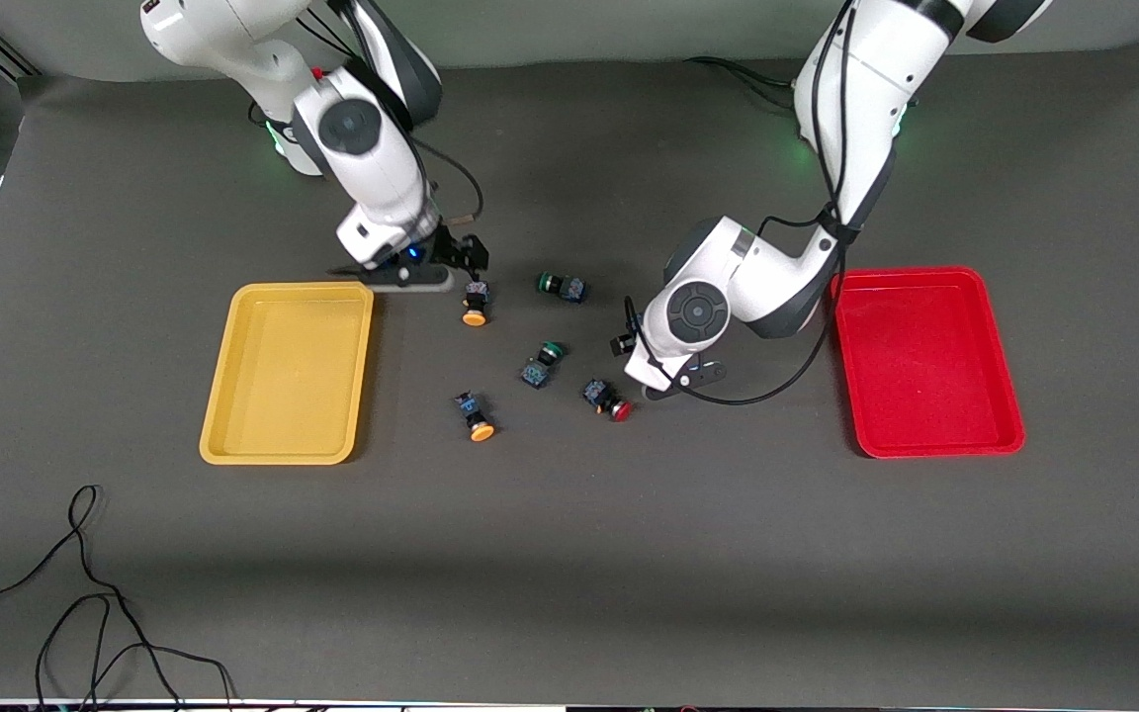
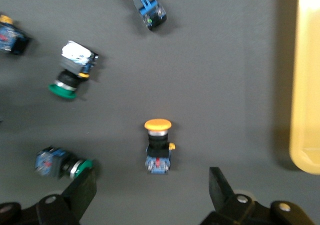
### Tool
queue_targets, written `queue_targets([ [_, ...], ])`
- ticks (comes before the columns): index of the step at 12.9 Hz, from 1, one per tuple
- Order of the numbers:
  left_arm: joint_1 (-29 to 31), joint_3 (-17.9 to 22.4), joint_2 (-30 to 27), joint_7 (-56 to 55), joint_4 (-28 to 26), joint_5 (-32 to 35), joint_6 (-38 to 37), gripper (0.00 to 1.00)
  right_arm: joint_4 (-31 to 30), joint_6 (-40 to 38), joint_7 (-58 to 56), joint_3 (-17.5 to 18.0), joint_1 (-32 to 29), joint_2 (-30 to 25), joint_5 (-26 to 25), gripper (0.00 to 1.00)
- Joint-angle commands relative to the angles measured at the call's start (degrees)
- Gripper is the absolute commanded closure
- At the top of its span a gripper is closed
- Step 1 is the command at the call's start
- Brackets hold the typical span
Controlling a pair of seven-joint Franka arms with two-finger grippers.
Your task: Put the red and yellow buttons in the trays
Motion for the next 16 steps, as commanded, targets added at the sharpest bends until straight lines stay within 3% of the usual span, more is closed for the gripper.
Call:
queue_targets([
  [1, -1.1, 0.4, 0.0, -1.8, -0.5, -0.5, 1.5, 0.09, 1.2, 2.3, -0.3, -0.5, 0.7, 4.7, -0.1, 0.0],
  [4, -1.1, 0.4, 1.9, -1.7, -0.4, -0.3, 4.7, 0.26, 1.1, 7.4, -0.3, -0.5, 1.8, 10.6, -0.1, 0.0],
  [5, -1.0, 0.4, 2.0, -1.7, -0.4, -0.3, 5.1, 0.47, 1.1, 8.7, -0.2, -0.5, 2.2, 12.1, -0.1, 0.0],
  [6, -0.9, 0.4, 2.0, -1.7, -0.2, -0.3, 4.3, 0.83, 1.1, 9.9, -0.1, -0.5, 2.2, 13.2, -0.1, 0.0],
  [7, -0.7, 0.4, 1.6, -1.7, -0.1, -0.3, 3.8, 1.0, 1.1, 10.5, 0.1, -0.5, 2.2, 14.2, -0.1, 0.0],
  [9, 0.1, 0.6, -0.1, -1.9, 0.2, -0.2, 2.0, 1.0, 1.1, 12.7, 0.3, -0.5, 2.6, 16.0, -0.1, 0.0],
  [10, 0.9, 0.7, -2.2, -1.5, 1.1, 0.4, -2.0, 1.0, 1.2, 12.5, 0.3, -0.5, 2.6, 16.1, -0.1, 0.09],
  [11, 2.3, 0.7, -5.1, -0.9, 1.7, 0.6, -7.6, 1.0, 1.2, 12.2, 0.3, -0.6, 2.6, 15.9, -0.1, 0.36],
  [12, 4.4, 0.7, -8.1, 0.1, 2.2, 2.0, -13.0, 1.0, 1.2, 12.0, 0.3, -0.5, 2.6, 15.7, -0.1, 0.57],
  [14, 8.6, 0.7, -14.8, 6.6, 1.2, 5.0, -21.2, 1.0, 1.2, 11.9, 0.3, -0.5, 2.6, 15.7, -0.1, 0.76],
  [16, 16.0, 0.8, -21.0, 18.2, -2.4, 5.3, -25.5, 1.0, 1.3, 11.9, 0.3, -0.5, 2.6, 15.7, -0.1, 0.84],
])
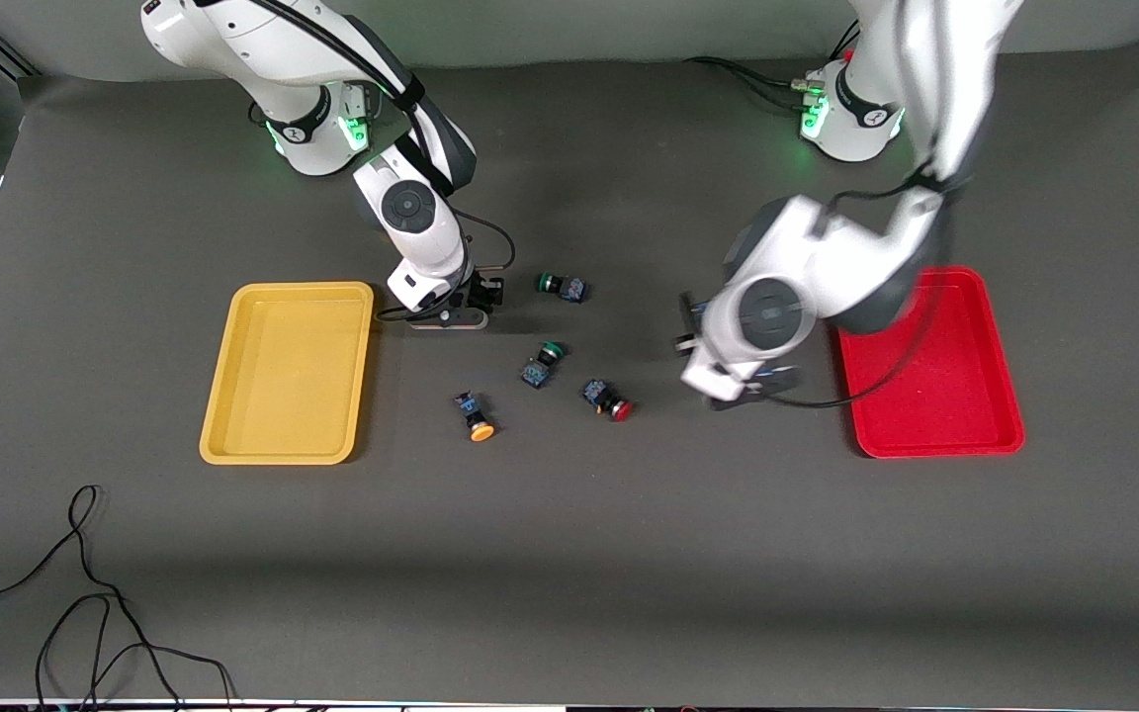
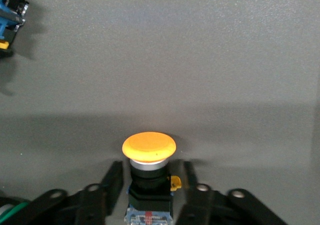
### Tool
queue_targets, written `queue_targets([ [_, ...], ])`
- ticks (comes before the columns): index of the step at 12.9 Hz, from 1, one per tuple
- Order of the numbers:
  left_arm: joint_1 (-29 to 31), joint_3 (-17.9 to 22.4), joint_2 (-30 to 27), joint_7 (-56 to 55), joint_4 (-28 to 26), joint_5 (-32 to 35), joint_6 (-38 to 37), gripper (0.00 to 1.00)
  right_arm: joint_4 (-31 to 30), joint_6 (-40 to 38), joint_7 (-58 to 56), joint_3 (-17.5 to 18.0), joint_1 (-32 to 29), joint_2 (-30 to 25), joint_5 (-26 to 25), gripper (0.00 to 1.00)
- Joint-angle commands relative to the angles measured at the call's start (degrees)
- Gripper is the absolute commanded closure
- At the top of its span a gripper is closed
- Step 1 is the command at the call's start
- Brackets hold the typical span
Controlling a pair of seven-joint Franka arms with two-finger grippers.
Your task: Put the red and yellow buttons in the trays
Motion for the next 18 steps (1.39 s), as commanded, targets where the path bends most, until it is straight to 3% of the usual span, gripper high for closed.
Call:
queue_targets([
  [1, 9.6, -0.1, -9.8, 16.2, -8.6, 0.5, -3.2, 1.0, 0.6, -0.1, 0.3, -0.5, 0.9, -0.1, -0.1, 0.84],
  [3, 16.4, -0.1, -13.7, 24.4, -15.2, 2.9, -2.1, 1.0, 0.9, -2.4, -0.2, -0.7, 0.7, -2.6, -0.1, 0.84],
  [4, 19.0, -0.1, -13.5, 26.6, -17.2, 3.8, -1.3, 1.0, 1.6, -7.6, -0.3, -0.8, 0.3, -6.0, 0.0, 0.84],
  [6, 22.0, -0.1, -13.3, 28.1, -24.3, 6.0, 7.7, 1.0, 7.1, -21.8, -0.3, -2.4, 0.1, -11.5, 0.2, 0.84],
  [8, 24.7, 0.0, -11.4, 28.2, -30.3, 8.0, 18.8, 1.0, 13.8, -30.9, -2.6, -4.5, 0.1, -12.3, 0.6, 0.84],
  [10, 26.2, 0.0, -9.3, 28.3, -34.0, 11.0, 26.7, 1.0, 15.8, -34.0, -9.1, -9.2, 0.1, -14.2, 0.6, 0.84],
  [12, 28.8, 0.0, -6.1, 28.3, -35.2, 12.0, 30.6, 1.0, 15.8, -35.1, -20.1, -17.3, 0.1, -15.9, 0.6, 0.84],
  [13, 30.1, -0.1, -4.9, 28.4, -34.9, 12.1, 31.3, 0.31, 15.7, -35.0, -26.1, -21.5, 0.1, -16.1, 0.6, 0.84],
  [14, 30.1, -0.1, -5.5, 28.5, -34.6, 12.0, 30.5, 0.0, 15.7, -34.7, -31.9, -25.9, 0.1, -15.9, 0.5, 0.84],
  [16, 29.6, -0.6, -8.3, 28.3, -32.8, 11.8, 25.4, 0.0, 14.9, -31.1, -44.5, -34.1, 0.1, -13.6, 0.6, 0.84],
  [18, 26.5, -2.3, -10.5, 27.3, -25.7, 10.9, 14.2, 0.0, 12.0, -25.9, -50.9, -38.4, -0.1, -9.8, 1.0, 0.84],
])
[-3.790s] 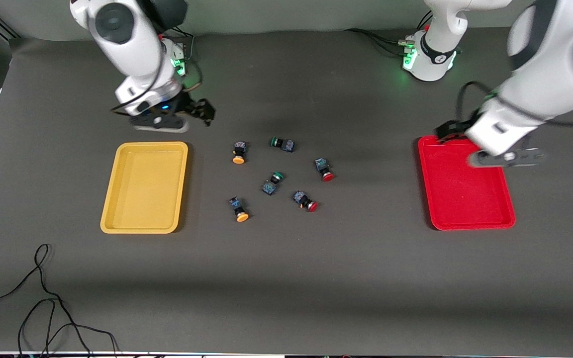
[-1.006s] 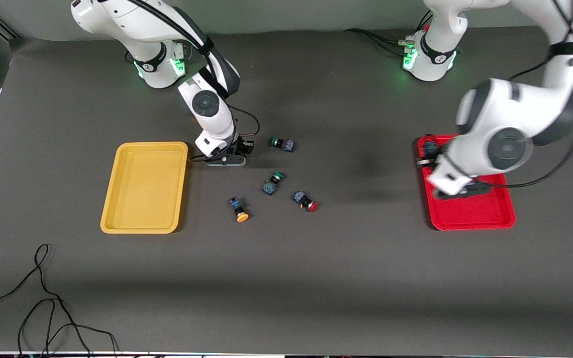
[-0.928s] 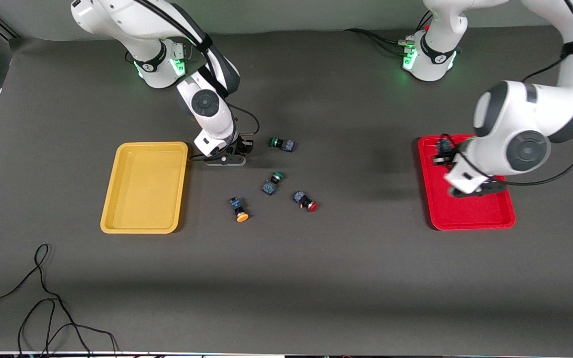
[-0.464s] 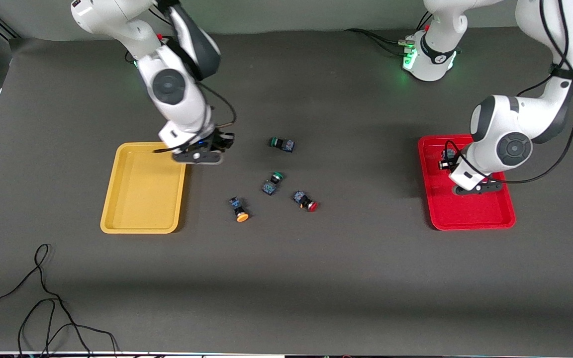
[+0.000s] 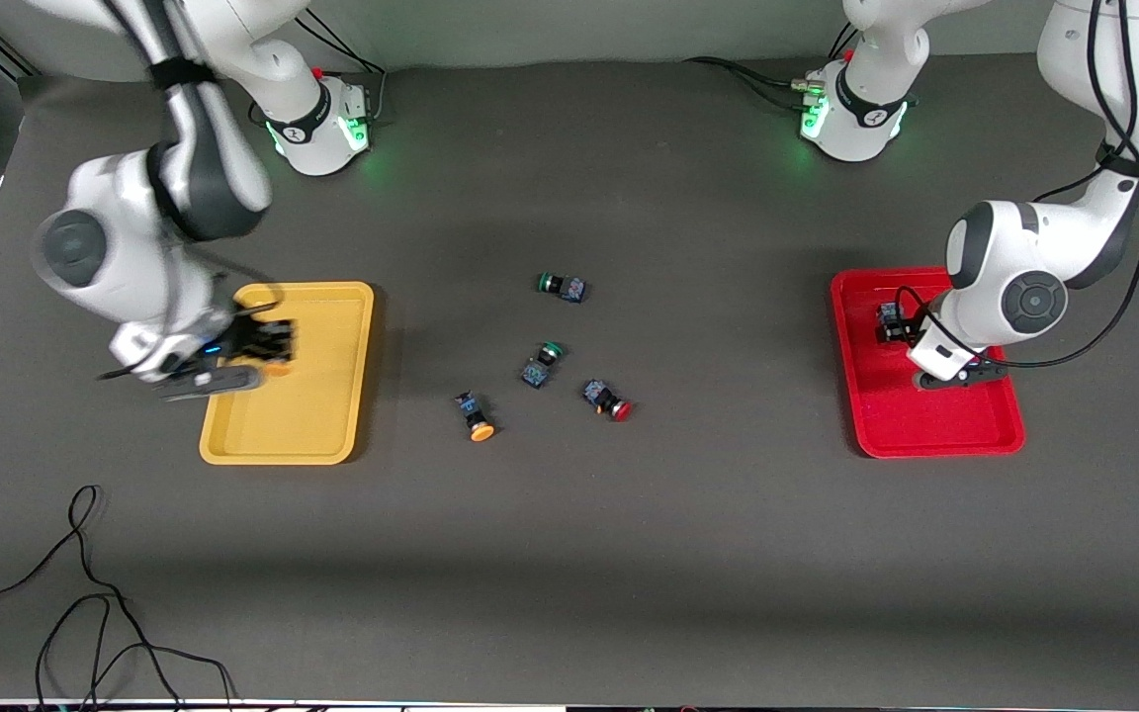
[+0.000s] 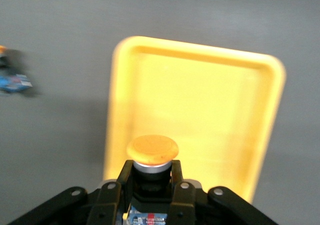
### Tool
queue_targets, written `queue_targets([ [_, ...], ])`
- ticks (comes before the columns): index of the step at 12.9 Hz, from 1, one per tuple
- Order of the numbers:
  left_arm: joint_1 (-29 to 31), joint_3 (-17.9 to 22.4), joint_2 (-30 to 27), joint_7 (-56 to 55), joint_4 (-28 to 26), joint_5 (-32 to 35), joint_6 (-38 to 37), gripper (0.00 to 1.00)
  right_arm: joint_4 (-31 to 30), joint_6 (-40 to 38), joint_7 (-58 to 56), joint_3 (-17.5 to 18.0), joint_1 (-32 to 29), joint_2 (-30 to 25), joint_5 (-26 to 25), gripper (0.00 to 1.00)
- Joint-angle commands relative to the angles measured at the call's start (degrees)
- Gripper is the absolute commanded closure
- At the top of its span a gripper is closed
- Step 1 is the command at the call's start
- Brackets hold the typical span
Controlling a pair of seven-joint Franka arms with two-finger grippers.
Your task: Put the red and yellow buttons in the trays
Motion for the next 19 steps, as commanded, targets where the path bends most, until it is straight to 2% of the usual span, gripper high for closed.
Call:
queue_targets([
  [1, -4.9, -2.7, -3.1, -2.2, 12.1, -2.5, -16.7, 0.0, -4.1, 8.5, -7.5, -3.7, 0.9, 5.8, 3.0, 0.84],
  [3, -10.9, -3.1, 1.3, -7.0, 27.1, -6.6, -27.0, 0.0, -6.1, 14.9, -13.5, -3.8, -0.5, 12.3, 8.6, 0.84],
  [4, -13.5, -3.1, 4.8, -10.9, 34.2, -6.7, -29.5, 0.0, -5.8, 16.5, -18.7, -3.7, -1.6, 15.5, 11.8, 0.84],
  [6, -20.7, -3.1, 13.3, -20.7, 46.5, -6.4, -31.4, 0.0, -5.2, 18.2, -27.8, -3.8, -2.4, 19.8, 20.0, 0.84],
  [8, -26.4, -3.1, 21.0, -31.0, 53.4, -6.8, -30.3, 0.0, -4.4, 17.6, -28.3, -3.8, -2.4, 20.3, 20.7, 0.84],
  [9, -28.1, -3.1, 24.9, -38.5, 55.5, -7.0, -29.2, 0.0, -4.4, 17.5, -28.3, -3.8, -2.4, 20.1, 20.7, 0.84],
  [10, -29.9, -3.2, 28.0, -45.3, 57.1, -8.2, -25.5, 0.0, -4.3, 17.4, -27.8, -3.8, -2.5, 20.0, 20.8, 0.71],
  [11, -30.5, -3.1, 30.3, -49.2, 57.6, -11.5, -22.7, 0.0, -3.5, 17.2, -27.4, -3.8, -2.5, 20.0, 21.2, 0.12],
  [12, -30.7, -3.2, 32.5, -51.1, 58.2, -14.5, -19.9, 0.0, -2.6, 14.5, -26.2, -3.9, -2.5, 19.8, 21.2, 0.0],
  [15, -32.3, -3.1, 35.5, -55.8, 58.3, -19.1, -12.8, 0.0, 2.1, 4.6, -21.7, -5.1, -1.2, 17.4, 20.1, 0.0],
  [17, -36.0, -2.8, 37.3, -59.9, 58.3, -18.8, -7.9, 0.0, 4.3, 0.5, -17.5, -5.5, 0.0, 13.5, 15.8, 0.0],
  [19, -36.8, -2.8, 38.0, -60.1, 57.6, -18.4, -7.2, 0.0, 8.9, -5.2, -12.1, -5.1, 1.0, 11.2, 10.3, 0.0],
])
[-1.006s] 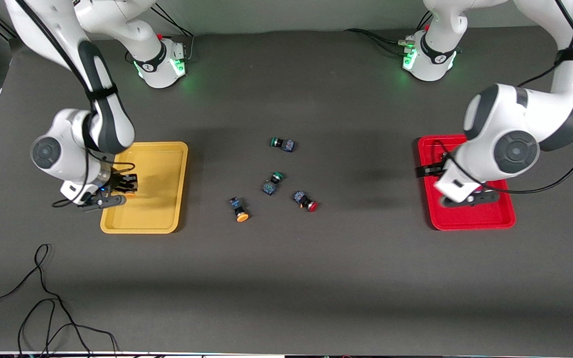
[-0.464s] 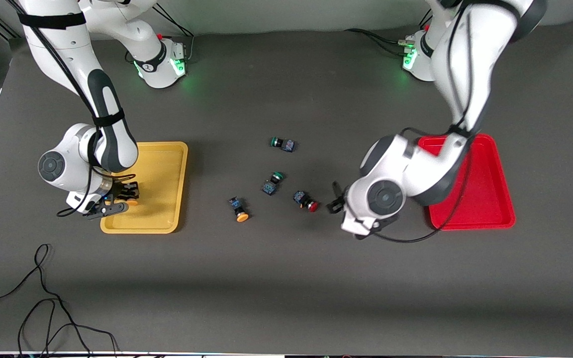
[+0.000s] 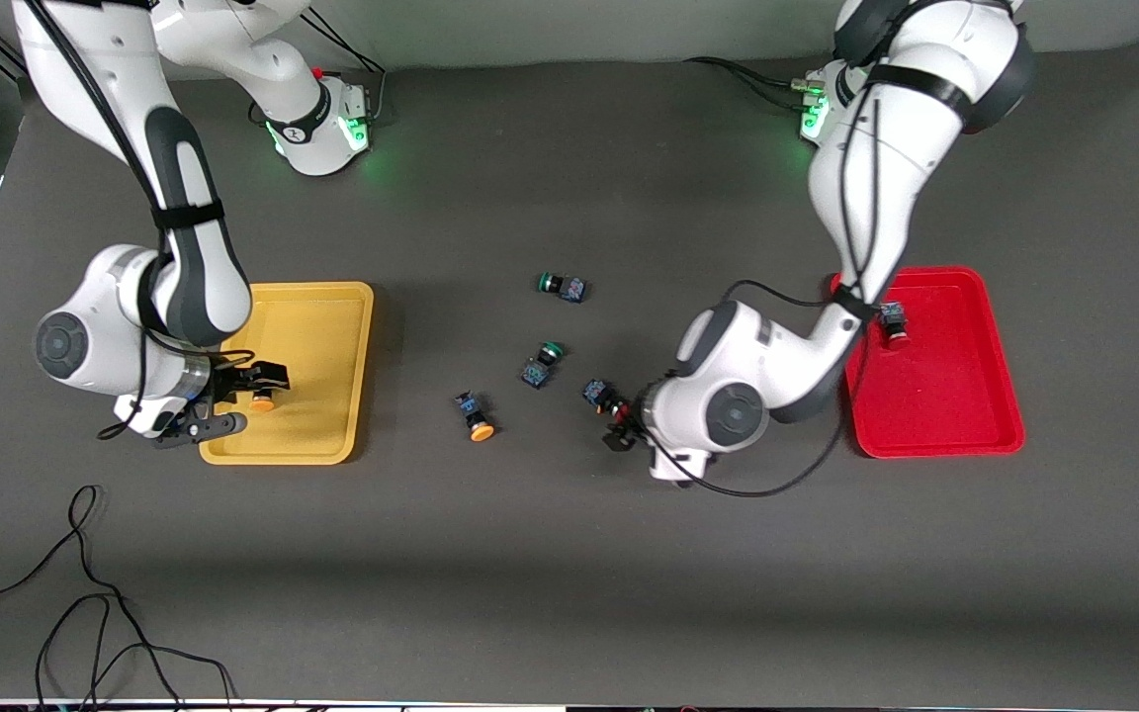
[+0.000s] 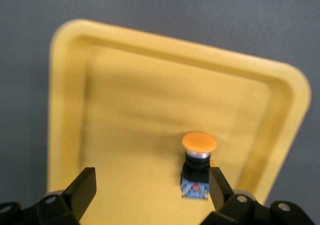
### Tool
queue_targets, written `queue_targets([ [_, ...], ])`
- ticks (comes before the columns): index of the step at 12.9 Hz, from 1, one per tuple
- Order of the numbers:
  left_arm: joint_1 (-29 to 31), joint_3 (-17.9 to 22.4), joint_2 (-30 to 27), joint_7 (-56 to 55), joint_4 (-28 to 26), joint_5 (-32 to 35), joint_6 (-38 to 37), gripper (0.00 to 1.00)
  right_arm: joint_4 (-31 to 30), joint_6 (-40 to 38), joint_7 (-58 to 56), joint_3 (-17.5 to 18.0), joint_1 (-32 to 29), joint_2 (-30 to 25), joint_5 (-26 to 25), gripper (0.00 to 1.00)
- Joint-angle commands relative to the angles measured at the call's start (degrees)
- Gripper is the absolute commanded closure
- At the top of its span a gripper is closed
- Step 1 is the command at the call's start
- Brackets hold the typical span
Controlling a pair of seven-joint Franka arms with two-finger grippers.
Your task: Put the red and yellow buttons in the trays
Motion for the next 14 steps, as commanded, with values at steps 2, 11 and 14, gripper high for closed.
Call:
queue_targets([
  [2, -3.5, 1.2, 1.2, -2.5, 0.4, 1.2, 2.5, 0.02, 7.0, -9.4, 10.5, -0.3, 4.3, -3.4, -4.9, 0.0],
  [11, -2.5, 1.3, 0.2, -2.5, -3.2, 6.1, 6.0, 1.0, 15.7, 0.4, 29.0, 0.2, 22.1, 8.8, 7.9, 0.0],
  [14, 2.3, 1.3, -6.9, 5.2, -2.7, 11.3, -13.0, 1.0, 15.1, 12.0, 27.5, 2.8, 24.1, 15.6, 8.2, 0.0],
])
